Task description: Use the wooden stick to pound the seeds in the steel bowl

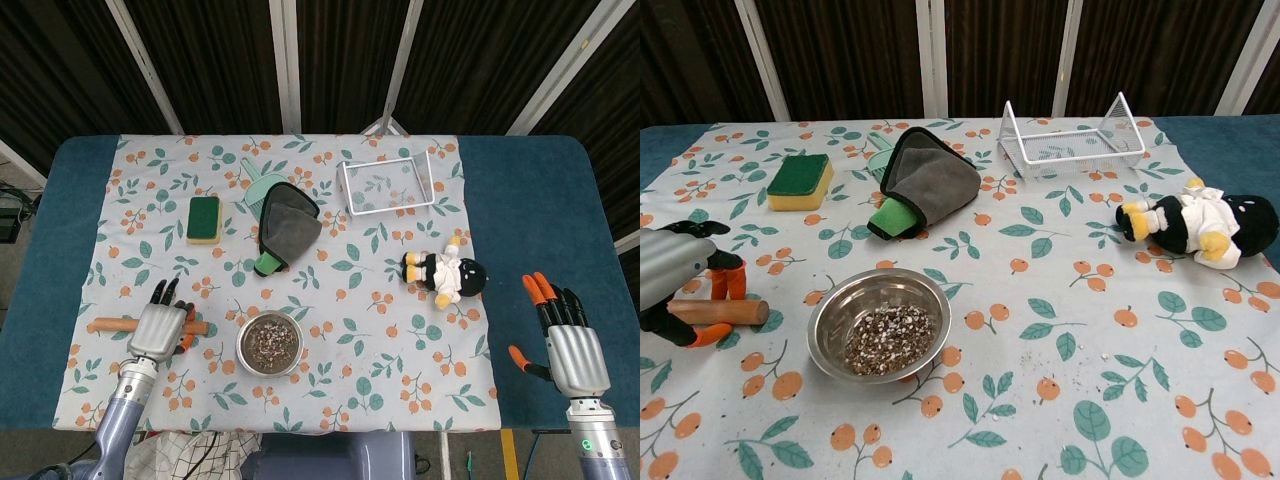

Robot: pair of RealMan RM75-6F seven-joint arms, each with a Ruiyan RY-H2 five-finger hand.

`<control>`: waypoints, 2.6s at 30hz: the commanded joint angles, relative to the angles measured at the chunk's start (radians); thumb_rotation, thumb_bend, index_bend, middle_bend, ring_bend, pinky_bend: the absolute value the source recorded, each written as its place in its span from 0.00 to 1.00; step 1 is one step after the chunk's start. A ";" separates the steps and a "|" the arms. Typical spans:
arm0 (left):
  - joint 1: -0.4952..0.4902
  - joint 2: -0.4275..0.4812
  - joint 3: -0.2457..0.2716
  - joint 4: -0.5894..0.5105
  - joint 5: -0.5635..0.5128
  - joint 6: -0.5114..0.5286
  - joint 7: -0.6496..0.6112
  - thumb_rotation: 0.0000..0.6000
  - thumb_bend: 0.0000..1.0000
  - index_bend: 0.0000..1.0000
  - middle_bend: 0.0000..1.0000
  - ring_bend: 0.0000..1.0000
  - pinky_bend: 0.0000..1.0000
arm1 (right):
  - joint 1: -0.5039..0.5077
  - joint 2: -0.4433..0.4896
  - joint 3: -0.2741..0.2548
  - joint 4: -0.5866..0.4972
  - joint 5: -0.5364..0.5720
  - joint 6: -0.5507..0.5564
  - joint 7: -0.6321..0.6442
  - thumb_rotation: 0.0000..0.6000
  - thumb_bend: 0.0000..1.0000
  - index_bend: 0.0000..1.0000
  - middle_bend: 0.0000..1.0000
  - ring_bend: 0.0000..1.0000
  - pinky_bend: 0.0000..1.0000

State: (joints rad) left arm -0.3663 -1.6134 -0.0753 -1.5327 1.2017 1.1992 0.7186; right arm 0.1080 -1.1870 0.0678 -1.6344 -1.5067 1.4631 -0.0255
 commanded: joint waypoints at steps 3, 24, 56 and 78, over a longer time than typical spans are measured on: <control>-0.005 -0.003 0.000 -0.009 -0.001 0.004 -0.002 1.00 0.44 0.45 0.47 0.02 0.00 | 0.000 0.001 0.000 0.000 0.000 0.000 0.001 1.00 0.27 0.00 0.00 0.00 0.00; -0.005 0.013 -0.015 -0.031 0.112 0.102 -0.127 1.00 0.70 0.66 0.73 0.20 0.00 | -0.003 -0.001 -0.001 0.000 0.000 0.003 0.002 1.00 0.27 0.00 0.00 0.00 0.00; -0.111 -0.102 -0.178 -0.195 0.372 0.284 -0.745 1.00 0.71 0.66 0.75 0.22 0.02 | -0.004 -0.003 0.000 0.000 0.004 0.003 0.004 1.00 0.27 0.00 0.00 0.00 0.00; -0.223 -0.302 -0.138 0.129 0.509 0.310 -1.029 1.00 0.70 0.66 0.75 0.22 0.02 | 0.000 -0.003 0.004 0.003 0.011 -0.005 0.009 1.00 0.27 0.00 0.00 0.00 0.00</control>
State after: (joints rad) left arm -0.5826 -1.9024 -0.2177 -1.4211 1.7056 1.5021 -0.2951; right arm 0.1081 -1.1896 0.0717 -1.6314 -1.4958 1.4581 -0.0170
